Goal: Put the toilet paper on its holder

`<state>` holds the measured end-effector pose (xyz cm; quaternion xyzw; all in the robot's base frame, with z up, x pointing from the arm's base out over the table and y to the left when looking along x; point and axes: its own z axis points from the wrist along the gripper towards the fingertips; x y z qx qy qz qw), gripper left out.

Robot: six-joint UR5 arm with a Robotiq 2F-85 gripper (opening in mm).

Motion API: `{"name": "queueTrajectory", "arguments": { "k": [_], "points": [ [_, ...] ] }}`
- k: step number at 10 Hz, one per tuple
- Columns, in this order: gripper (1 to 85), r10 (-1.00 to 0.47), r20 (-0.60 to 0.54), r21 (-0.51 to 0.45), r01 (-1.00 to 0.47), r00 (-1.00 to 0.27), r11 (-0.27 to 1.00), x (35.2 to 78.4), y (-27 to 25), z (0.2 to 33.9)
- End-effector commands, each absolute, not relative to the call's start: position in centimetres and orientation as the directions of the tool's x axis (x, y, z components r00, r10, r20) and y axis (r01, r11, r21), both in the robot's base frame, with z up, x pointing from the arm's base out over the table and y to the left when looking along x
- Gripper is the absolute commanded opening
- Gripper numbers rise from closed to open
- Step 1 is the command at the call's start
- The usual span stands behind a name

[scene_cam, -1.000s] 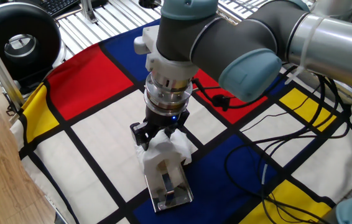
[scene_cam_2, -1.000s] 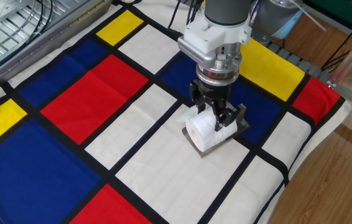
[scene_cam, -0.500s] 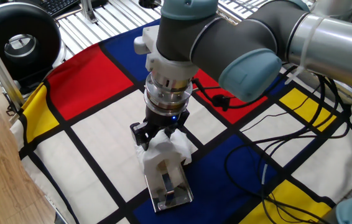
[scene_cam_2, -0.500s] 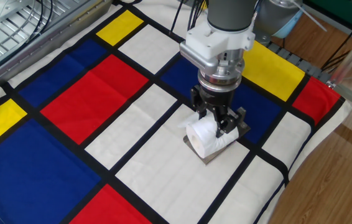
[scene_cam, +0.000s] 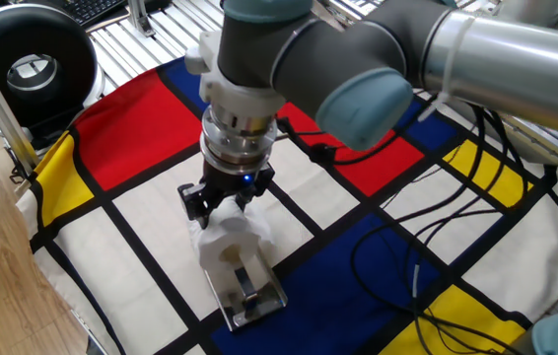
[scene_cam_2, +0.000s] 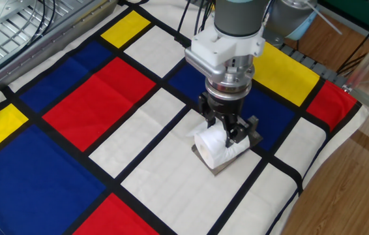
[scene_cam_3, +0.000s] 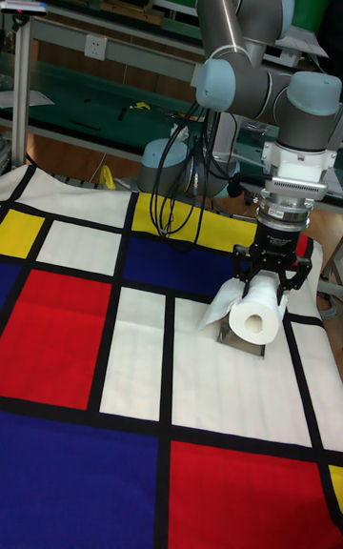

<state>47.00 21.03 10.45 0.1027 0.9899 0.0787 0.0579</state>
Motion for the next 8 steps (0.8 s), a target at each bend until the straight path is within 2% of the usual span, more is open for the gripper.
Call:
{"name": "queueTrajectory", "arguments": {
  "k": [1, 8],
  "points": [
    [1.3, 0.21, -0.087, 0.182, 0.192, -0.974, 0.964, 48.1, 21.4, 10.8],
    [1.3, 0.191, -0.085, 0.174, 0.174, -0.978, 0.969, 49.4, 21.8, 10.8]
  ]
}}
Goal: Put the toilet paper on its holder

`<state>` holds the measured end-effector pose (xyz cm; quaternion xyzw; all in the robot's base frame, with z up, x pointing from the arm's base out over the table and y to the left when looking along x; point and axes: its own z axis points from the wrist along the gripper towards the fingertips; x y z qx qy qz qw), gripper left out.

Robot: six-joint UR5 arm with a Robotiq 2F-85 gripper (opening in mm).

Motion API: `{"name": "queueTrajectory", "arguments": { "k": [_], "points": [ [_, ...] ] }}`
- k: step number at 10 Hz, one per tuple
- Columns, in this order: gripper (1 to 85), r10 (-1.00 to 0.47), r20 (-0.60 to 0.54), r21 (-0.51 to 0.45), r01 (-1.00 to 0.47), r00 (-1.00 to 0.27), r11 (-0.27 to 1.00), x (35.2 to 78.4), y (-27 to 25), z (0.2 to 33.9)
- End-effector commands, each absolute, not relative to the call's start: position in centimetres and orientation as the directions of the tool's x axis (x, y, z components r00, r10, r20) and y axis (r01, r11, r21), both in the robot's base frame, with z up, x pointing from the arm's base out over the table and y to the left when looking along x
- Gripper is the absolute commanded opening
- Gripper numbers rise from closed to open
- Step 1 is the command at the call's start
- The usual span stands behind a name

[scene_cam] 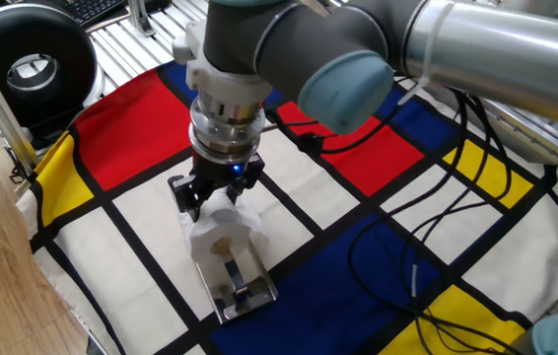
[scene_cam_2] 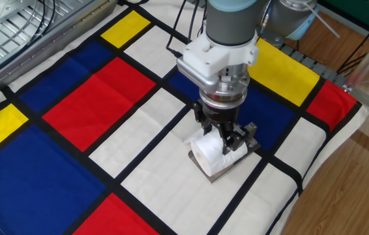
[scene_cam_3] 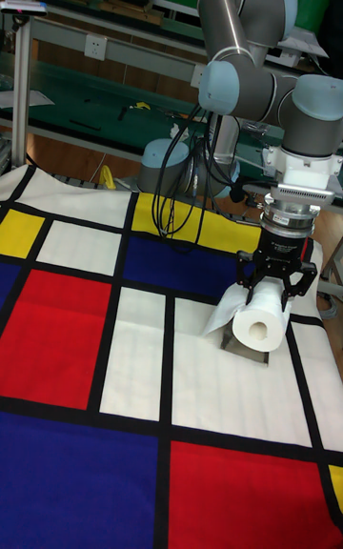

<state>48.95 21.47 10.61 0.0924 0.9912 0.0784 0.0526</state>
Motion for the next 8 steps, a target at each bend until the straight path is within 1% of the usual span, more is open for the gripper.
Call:
{"name": "queueTrajectory", "arguments": {
  "k": [1, 3, 5, 8],
  "points": [
    [1.3, 0.19, -0.079, 0.173, 0.174, -0.979, 0.969, 49.21, 21.66, 10.88],
    [1.3, 0.183, -0.07, 0.16, 0.17, -0.981, 0.972, 48.74, 21.21, 10.89],
    [1.3, 0.153, -0.069, 0.176, 0.138, -0.986, 0.975, 48.66, 21.68, 10.95],
    [1.3, 0.142, -0.089, 0.148, 0.128, -0.986, 0.981, 49.01, 20.93, 10.87]
  ]
}}
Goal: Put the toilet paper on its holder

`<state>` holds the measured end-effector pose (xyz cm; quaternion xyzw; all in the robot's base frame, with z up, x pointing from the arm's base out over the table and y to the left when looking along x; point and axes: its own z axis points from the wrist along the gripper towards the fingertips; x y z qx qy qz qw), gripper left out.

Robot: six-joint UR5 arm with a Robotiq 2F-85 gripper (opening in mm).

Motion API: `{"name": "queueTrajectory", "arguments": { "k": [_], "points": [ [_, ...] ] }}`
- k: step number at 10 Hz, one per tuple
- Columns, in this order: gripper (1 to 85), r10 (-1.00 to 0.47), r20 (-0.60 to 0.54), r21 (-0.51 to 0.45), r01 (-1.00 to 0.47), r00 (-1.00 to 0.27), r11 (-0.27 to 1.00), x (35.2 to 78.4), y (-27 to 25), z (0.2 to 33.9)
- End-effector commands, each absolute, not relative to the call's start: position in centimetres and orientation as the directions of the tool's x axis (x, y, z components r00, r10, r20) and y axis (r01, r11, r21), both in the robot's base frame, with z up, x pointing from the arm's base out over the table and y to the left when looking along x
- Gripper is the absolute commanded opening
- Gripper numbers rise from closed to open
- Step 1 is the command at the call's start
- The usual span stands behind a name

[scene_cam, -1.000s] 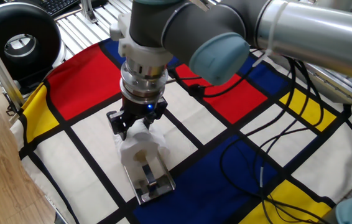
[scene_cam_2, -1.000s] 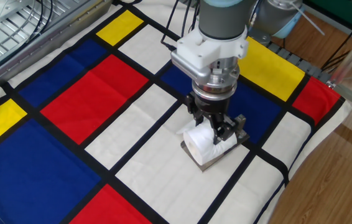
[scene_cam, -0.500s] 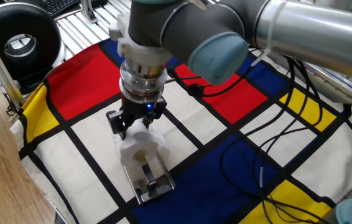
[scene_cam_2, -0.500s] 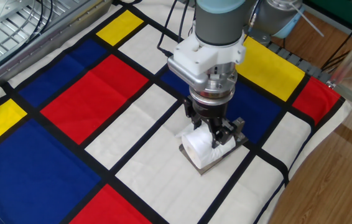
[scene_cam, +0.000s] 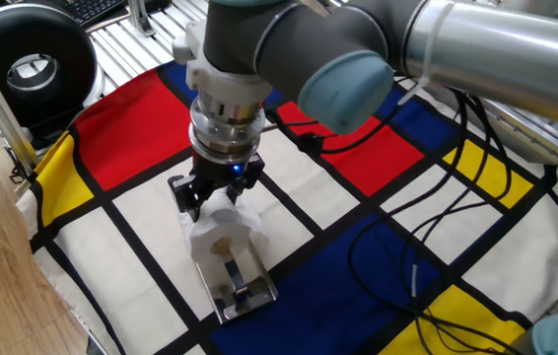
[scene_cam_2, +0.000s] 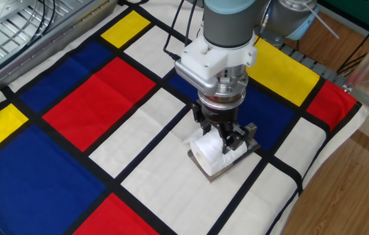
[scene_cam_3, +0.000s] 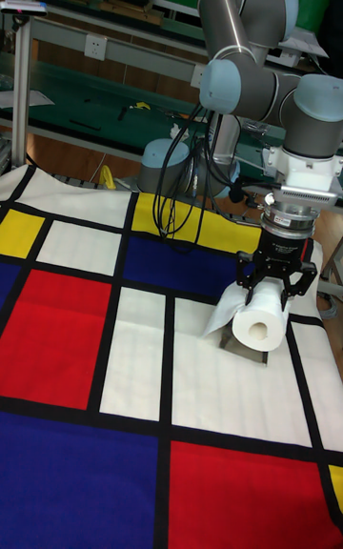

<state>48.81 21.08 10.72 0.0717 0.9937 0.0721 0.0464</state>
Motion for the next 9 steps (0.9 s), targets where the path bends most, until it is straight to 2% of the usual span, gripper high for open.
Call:
{"name": "queueTrajectory", "arguments": {
  "k": [1, 5, 9],
  "points": [
    [1.3, 0.142, -0.101, 0.148, 0.126, -0.985, 0.981, 49.3, 20.9, 10.9],
    [1.3, 0.136, -0.108, 0.148, 0.12, -0.985, 0.982, 49.8, 20.9, 10.9],
    [1.3, 0.127, -0.106, 0.159, 0.109, -0.986, 0.981, 52.7, 21.3, 10.8]
  ]
}}
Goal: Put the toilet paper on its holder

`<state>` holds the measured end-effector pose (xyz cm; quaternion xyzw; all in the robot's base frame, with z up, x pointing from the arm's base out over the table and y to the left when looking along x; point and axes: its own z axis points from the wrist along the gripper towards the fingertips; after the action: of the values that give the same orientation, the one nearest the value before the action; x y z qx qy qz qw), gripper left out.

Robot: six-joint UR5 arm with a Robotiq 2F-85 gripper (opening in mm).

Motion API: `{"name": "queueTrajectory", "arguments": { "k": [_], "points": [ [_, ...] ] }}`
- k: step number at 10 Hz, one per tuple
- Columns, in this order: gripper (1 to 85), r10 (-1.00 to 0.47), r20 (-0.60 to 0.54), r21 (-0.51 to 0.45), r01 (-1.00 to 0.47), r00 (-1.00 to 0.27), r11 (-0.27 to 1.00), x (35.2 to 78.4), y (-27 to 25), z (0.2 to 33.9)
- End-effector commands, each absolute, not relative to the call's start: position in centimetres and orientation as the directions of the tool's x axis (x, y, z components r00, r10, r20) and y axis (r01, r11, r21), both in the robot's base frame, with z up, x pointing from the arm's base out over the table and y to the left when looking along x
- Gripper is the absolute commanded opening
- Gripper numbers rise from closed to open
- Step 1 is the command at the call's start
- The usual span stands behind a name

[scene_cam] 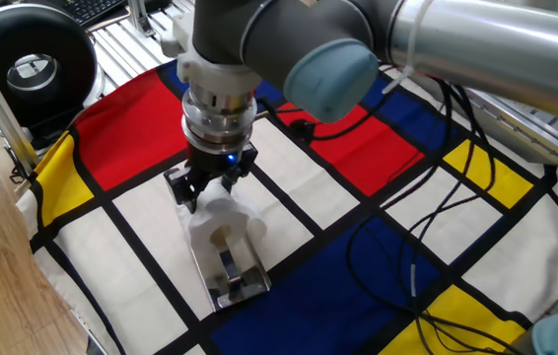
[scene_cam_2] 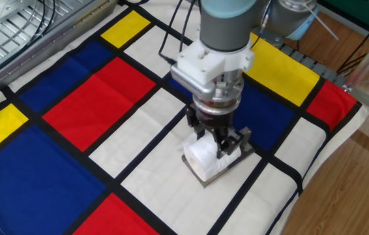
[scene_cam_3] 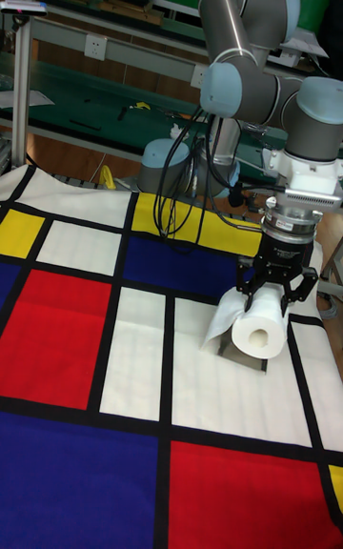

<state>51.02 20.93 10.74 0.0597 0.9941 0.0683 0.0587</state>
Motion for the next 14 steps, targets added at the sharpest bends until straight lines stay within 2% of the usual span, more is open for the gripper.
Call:
{"name": "queueTrajectory", "arguments": {
  "k": [1, 14],
  "points": [
    [1.3, 0.122, -0.103, 0.156, 0.105, -0.987, 0.982, 53.15, 21.13, 10.88],
    [1.3, 0.112, -0.102, 0.163, 0.094, -0.989, 0.982, 53.92, 21.14, 11.23]
  ]
}}
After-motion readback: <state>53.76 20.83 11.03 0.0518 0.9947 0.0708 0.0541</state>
